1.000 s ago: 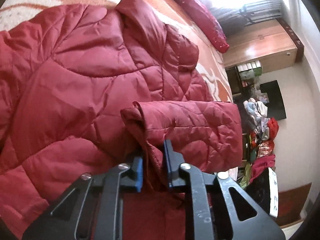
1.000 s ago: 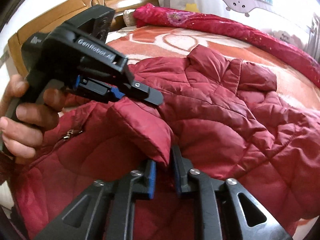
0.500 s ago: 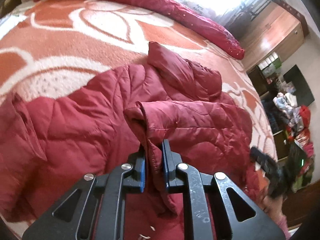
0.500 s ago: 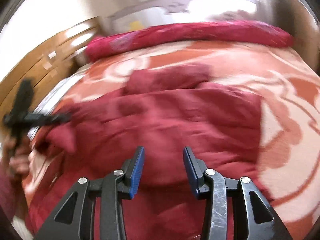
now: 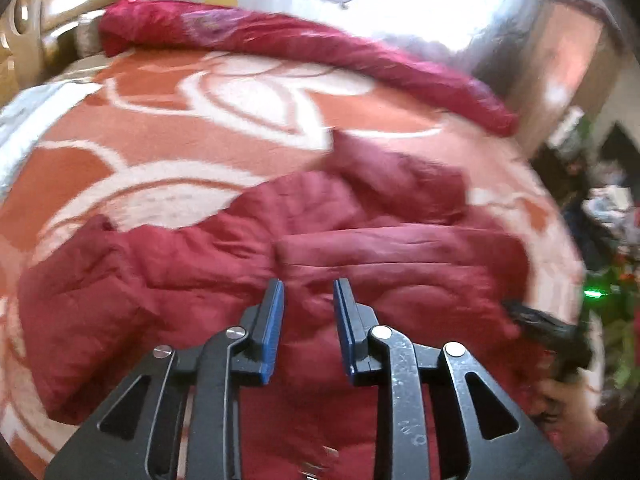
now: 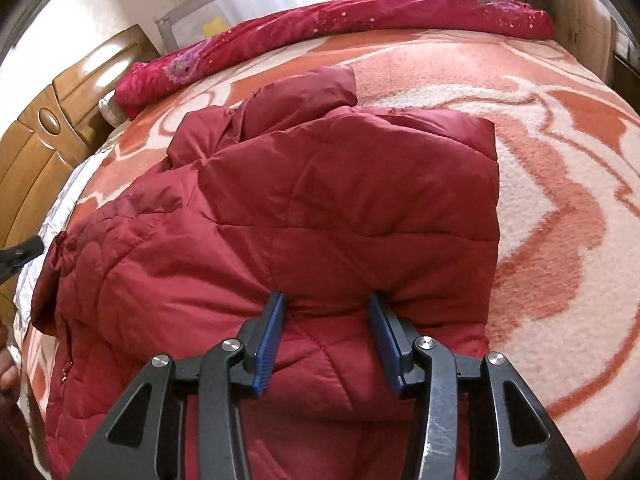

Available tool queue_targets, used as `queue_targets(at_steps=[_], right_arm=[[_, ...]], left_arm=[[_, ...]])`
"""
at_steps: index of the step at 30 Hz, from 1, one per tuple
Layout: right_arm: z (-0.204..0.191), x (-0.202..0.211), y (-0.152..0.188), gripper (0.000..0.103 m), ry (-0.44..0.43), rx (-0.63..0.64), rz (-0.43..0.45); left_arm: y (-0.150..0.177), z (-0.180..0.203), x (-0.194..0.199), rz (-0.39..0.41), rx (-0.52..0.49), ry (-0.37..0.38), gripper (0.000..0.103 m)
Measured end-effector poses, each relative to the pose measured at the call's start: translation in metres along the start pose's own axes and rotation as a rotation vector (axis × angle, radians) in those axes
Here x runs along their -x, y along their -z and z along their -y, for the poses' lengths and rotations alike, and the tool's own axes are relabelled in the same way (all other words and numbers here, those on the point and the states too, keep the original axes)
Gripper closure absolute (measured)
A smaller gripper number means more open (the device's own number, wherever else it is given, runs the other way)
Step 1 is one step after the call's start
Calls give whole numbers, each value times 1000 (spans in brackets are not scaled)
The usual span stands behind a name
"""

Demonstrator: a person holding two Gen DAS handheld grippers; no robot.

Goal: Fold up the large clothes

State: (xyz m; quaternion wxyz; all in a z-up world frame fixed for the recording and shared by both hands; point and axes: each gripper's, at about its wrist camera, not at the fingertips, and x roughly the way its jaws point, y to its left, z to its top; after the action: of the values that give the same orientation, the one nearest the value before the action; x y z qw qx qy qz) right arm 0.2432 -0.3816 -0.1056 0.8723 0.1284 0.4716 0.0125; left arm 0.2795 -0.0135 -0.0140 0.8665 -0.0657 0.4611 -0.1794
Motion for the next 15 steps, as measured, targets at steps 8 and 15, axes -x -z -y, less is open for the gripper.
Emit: queue_targets(at_steps=[8, 15], right_arm=[[-1, 2, 1, 56, -2, 4, -3], [-20, 41, -8, 55, -3, 64, 89]], left_arm=[[17, 41, -76, -188, -81, 0, 80], [30, 24, -101, -204, -60, -10, 80]])
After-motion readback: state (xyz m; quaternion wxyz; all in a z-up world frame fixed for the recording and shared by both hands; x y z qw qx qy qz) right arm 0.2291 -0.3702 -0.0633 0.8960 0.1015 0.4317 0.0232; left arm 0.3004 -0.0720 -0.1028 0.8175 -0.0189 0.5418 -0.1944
